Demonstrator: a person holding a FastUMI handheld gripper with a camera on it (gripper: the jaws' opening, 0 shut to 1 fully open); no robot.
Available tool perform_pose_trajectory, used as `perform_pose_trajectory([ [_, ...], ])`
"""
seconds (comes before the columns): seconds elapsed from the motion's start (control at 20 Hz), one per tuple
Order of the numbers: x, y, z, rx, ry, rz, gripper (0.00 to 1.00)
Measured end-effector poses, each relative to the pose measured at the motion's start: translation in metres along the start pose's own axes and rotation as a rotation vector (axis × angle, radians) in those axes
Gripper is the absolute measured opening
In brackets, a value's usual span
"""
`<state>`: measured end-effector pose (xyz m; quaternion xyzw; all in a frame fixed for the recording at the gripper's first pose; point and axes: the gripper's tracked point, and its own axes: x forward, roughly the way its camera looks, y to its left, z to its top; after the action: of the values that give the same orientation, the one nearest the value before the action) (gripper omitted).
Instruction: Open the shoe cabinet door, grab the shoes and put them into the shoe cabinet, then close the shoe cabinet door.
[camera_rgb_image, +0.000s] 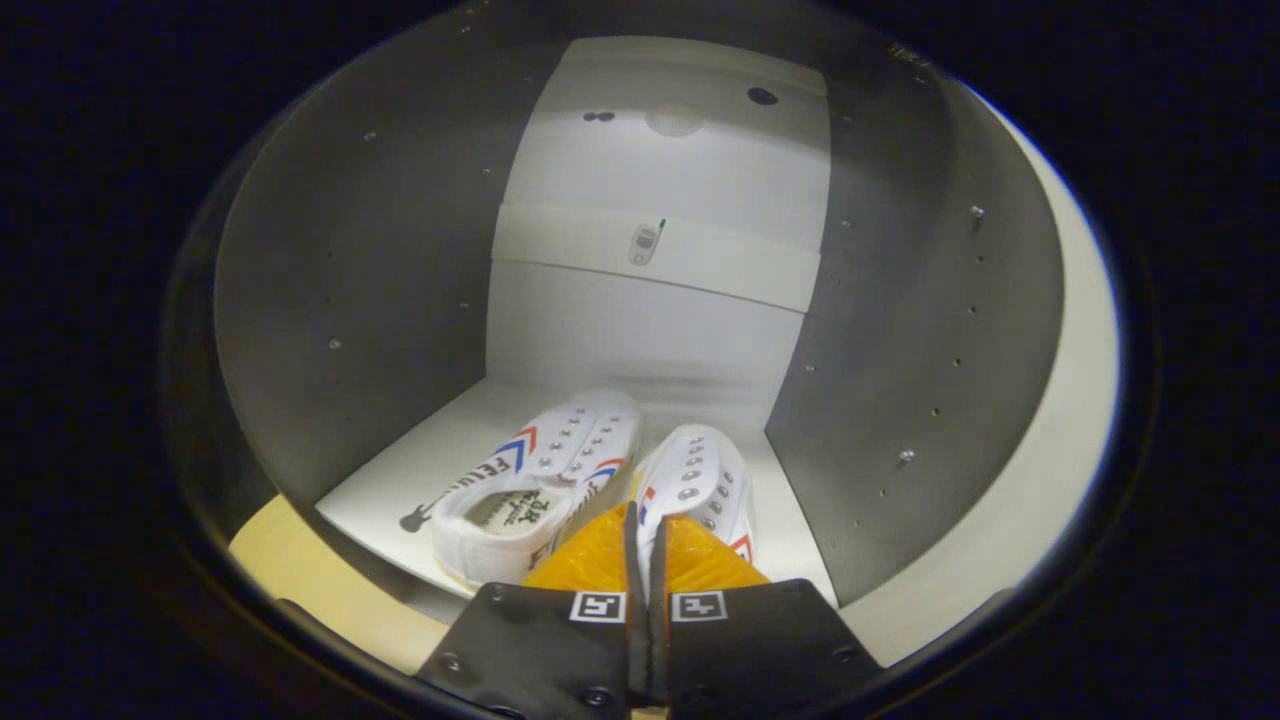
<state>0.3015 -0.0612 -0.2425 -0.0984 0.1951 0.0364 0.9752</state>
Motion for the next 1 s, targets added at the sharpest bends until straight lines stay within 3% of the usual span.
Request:
perform_pose_trajectory([
  [0.6,0.068,-0.006,0.011,-0.029,0.018,0.056,0.02],
  [1.0,0.074,-0.012,0.010,-0.024,0.029,0.030,0.04],
])
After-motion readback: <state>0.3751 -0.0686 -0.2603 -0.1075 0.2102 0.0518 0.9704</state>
